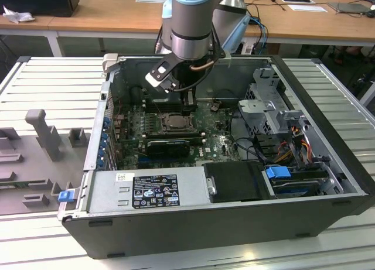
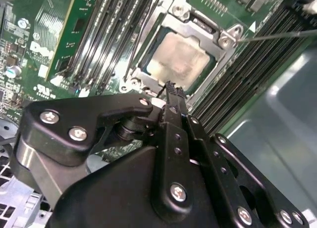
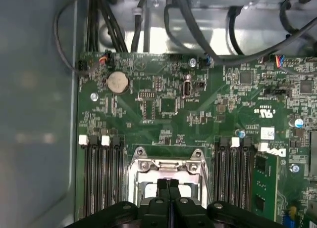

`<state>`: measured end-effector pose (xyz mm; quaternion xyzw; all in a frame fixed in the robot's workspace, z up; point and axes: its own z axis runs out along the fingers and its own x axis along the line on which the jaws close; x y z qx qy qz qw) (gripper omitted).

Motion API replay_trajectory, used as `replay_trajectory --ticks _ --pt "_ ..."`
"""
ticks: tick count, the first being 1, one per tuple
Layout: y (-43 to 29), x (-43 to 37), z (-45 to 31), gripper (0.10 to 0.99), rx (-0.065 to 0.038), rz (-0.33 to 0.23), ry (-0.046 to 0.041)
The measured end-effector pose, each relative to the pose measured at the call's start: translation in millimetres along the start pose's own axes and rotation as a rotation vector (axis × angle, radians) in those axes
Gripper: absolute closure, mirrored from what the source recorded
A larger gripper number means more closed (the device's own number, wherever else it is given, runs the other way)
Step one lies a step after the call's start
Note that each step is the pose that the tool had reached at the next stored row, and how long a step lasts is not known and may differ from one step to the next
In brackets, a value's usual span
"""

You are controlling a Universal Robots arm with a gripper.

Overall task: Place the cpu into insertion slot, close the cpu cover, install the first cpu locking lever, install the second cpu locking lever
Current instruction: 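Close the cpu cover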

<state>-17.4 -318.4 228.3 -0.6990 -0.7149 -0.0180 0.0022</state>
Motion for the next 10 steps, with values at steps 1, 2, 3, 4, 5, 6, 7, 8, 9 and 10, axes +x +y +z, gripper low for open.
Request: replay_trajectory --ticks 1,2,3,4,5,6,7,8,9,10 --pt "-1.8 0.1 0.0 0.980 0.000 -0.001 0.0002" --pt "-4.3 0.1 0.0 0.980 0.000 -0.001 0.0002" --pt "-9.1 0.2 -0.1 0.980 0.000 0.000 0.0002" --pt "-12.8 0.3 -0.2 0.980 0.000 -0.001 0.0002" --pt "-14.7 0.3 -0.3 0.980 0.000 -0.001 0.0002" --pt "-16.3 0.4 -0.3 0.980 0.000 0.000 0.0003" --pt "-18.7 0.4 -0.4 0.980 0.000 0.000 0.0004" --pt "-20.2 0.5 -0.4 0.980 0.000 -0.001 0.0005" --pt "-21.3 0.5 -0.4 0.980 0.000 -0.001 0.0005" --pt "-22.2 0.5 -0.4 0.980 0.000 0.000 0.0005"
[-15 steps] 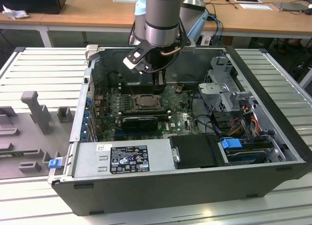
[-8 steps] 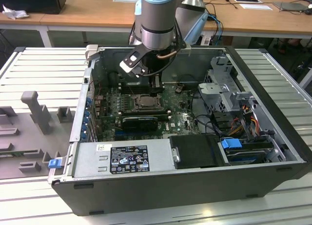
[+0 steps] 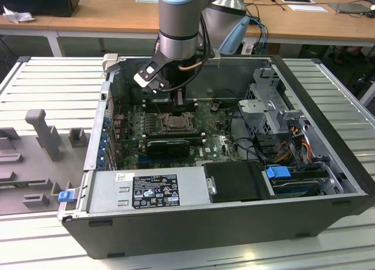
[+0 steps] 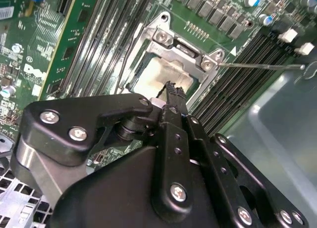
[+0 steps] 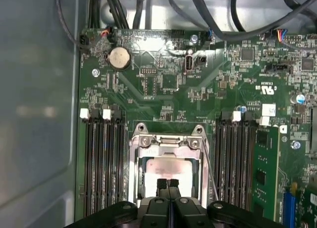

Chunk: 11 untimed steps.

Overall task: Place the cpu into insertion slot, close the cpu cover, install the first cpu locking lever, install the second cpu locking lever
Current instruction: 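Install the first cpu locking lever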

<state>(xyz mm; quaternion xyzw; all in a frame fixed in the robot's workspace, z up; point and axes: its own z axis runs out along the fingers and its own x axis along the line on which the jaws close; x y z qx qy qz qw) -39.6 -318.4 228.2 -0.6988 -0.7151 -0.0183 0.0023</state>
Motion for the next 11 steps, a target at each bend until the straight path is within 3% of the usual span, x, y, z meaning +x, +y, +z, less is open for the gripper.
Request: replay_trajectory --ticks 11 --pt "-1.1 0.1 -4.3 0.980 0.000 0.000 -0.0001"
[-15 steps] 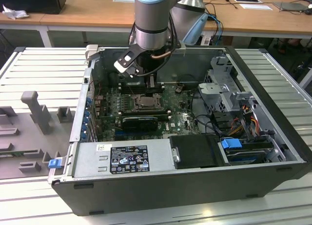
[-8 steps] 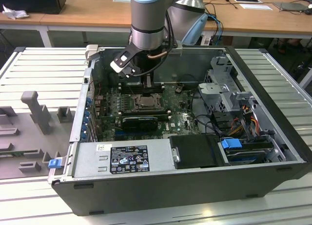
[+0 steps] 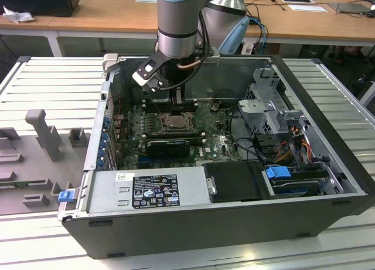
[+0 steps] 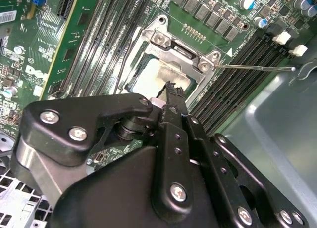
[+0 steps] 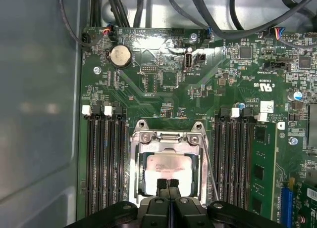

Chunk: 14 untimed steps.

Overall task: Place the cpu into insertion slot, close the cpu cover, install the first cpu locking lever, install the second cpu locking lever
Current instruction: 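Install the first cpu locking lever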

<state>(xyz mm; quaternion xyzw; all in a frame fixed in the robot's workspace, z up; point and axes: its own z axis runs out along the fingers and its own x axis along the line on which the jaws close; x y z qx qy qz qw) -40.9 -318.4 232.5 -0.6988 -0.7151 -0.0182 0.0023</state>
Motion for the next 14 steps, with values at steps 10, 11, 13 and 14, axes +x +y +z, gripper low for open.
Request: replay_trajectory --ticks 10,11,13,14 --pt "0.1 0.1 -2.1 0.980 0.000 0.000 0.0000" --pt "0.1 0.1 -2.4 0.980 0.000 0.000 0.0000" --pt "0.1 0.1 -3.5 0.980 0.000 0.000 0.0001" --pt "0.1 0.1 -3.8 0.980 0.000 0.000 0.0000"
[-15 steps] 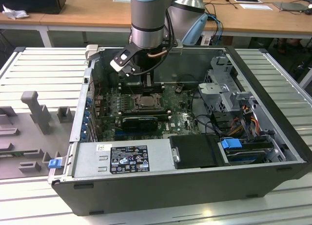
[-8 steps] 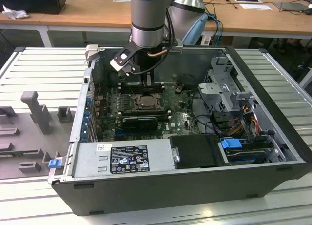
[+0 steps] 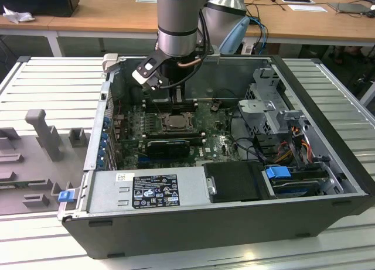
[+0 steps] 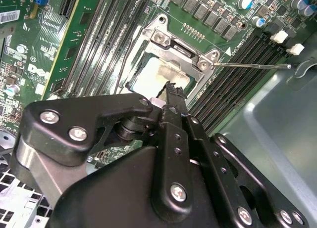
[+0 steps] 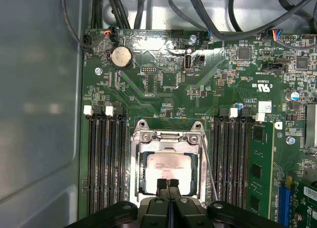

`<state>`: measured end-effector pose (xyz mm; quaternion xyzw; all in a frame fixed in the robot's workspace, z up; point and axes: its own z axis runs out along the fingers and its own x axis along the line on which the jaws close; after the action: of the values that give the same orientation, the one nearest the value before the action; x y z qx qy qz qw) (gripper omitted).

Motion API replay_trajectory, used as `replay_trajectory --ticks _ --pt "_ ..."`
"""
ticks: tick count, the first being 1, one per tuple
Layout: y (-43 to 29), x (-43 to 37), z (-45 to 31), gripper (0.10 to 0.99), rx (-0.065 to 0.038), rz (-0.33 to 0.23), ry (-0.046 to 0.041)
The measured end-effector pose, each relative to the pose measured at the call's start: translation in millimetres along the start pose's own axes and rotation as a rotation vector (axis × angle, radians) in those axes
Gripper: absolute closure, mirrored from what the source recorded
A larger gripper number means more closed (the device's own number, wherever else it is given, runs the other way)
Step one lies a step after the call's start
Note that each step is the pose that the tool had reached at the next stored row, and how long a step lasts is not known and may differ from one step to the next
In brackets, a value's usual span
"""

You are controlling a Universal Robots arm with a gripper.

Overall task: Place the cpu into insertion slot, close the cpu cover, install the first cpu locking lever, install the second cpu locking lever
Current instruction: 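Install the first cpu locking lever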

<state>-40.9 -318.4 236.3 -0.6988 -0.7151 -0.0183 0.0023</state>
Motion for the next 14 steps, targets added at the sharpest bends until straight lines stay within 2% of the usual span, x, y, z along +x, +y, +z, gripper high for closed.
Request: replay_trajectory --ticks 14 --pt "0.1 0.1 -5.0 0.980 0.000 0.000 0.0001"
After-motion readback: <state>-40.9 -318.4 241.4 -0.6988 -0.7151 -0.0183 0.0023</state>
